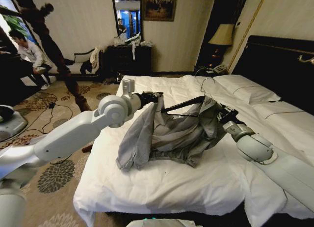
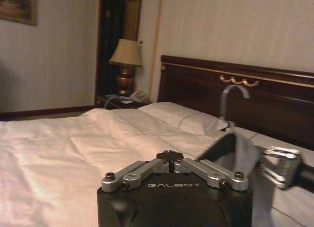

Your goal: Pick up the clothes from the bed and hang them on the clothes hanger.

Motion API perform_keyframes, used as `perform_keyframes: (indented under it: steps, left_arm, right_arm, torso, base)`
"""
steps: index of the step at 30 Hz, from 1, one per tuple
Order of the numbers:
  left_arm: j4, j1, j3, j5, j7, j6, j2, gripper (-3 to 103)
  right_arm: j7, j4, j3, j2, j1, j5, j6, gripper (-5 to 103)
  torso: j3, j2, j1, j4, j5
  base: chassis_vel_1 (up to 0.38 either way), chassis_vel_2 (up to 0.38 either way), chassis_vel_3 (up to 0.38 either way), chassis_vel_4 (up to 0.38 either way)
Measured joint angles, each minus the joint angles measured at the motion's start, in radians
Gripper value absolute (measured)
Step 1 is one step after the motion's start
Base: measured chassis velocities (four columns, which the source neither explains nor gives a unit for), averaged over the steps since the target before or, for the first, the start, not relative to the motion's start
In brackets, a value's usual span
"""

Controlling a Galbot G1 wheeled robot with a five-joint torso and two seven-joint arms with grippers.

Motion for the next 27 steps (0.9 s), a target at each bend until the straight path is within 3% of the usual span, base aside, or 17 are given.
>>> perform_keyframes:
  steps: [6, 14, 21, 27]
  left_arm:
    - [0.013, -0.014, 0.027, 0.026, -0.002, 0.001, -0.044, 0]
    - [0.101, -0.003, 0.036, 0.118, 0.002, -0.014, -0.071, 0]
    - [0.14, -0.02, 0.044, 0.141, 0.007, -0.016, -0.111, 0]
    - [0.084, -0.026, 0.068, 0.12, -0.007, -0.018, -0.137, 0]
  right_arm:
    - [0.015, 0.038, -0.003, -0.006, 0.041, 0.07, -0.02, 19]
    - [0.01, 0.107, 0.0, -0.031, 0.011, 0.058, -0.029, 19]
    - [-0.007, 0.123, -0.015, -0.024, 0.011, 0.041, -0.036, 19]
    - [-0.007, 0.104, -0.026, -0.011, 0.022, 0.048, -0.044, 19]
  torso:
    - [0.0, 0.0, 0.0, -0.0005, 0.0001]
    - [0.0, 0.0, 0.0, -0.0001, -0.0003]
    - [0.0, 0.0, 0.0, -0.0002, -0.0002]
    - [0.0, 0.0, 0.0, -0.0003, 0.0]
  base:
    - [0.0, 0.0, 0.0, 0.0]
    - [0.0, 0.0, 0.0, 0.0]
    - [0.0, 0.0, 0.0, 0.0]
    - [0.0, 0.0, 0.0, 0.0]
